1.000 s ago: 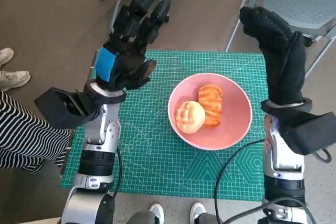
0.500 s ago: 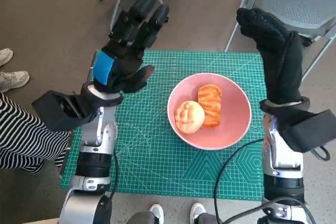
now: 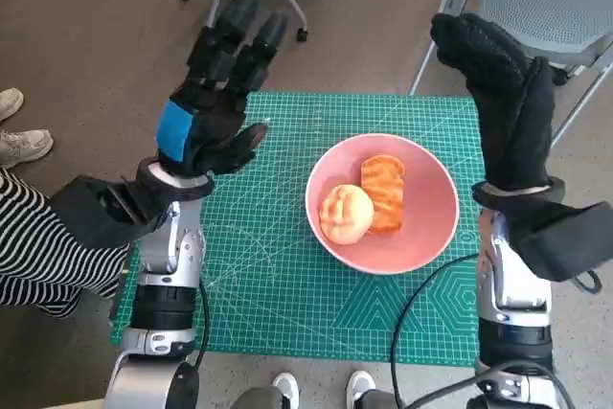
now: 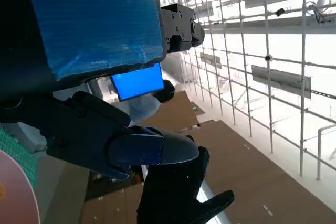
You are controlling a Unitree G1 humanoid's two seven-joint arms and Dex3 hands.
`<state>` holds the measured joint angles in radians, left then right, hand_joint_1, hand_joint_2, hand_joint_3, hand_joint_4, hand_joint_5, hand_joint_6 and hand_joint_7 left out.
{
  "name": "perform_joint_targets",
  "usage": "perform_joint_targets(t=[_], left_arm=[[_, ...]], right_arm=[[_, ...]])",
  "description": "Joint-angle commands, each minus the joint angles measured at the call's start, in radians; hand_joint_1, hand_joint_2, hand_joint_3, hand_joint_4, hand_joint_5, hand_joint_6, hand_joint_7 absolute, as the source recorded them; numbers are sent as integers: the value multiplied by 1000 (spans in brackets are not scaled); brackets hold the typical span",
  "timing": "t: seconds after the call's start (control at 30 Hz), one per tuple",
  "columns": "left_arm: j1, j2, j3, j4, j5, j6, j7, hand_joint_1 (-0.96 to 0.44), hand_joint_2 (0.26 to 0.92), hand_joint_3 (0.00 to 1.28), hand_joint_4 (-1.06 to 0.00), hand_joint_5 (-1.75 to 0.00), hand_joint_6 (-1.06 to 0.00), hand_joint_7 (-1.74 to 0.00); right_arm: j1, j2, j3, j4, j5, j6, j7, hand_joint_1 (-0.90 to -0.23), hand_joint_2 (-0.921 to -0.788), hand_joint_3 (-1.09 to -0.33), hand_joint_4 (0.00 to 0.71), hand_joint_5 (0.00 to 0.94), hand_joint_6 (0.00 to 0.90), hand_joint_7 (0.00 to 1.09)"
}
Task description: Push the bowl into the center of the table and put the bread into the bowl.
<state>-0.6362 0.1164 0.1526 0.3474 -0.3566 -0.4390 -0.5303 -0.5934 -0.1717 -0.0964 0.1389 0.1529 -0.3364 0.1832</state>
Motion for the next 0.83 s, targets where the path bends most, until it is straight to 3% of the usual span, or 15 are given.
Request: perform_joint_targets(t=[0.03,0.33,0.83], left_arm=[[22,4,8,-28,1,-15,12,-640,921,297,-129,-12,-16,-309],[48,8,5,-62,20,-17,43,-651,921,294,-149,-19,-51,-356],[79,13,-8,-116,33,0,57,-660,921,311,-145,-10,-19,-381]], right_arm=[[1,9,4,25,9,-6,19,-800,-921,-676,234,16,136,585],[2,17,3,30,22,-15,38,-794,-921,-681,241,16,137,592],[25,29,-1,-11,40,0,55,-796,-921,-681,247,14,121,604]])
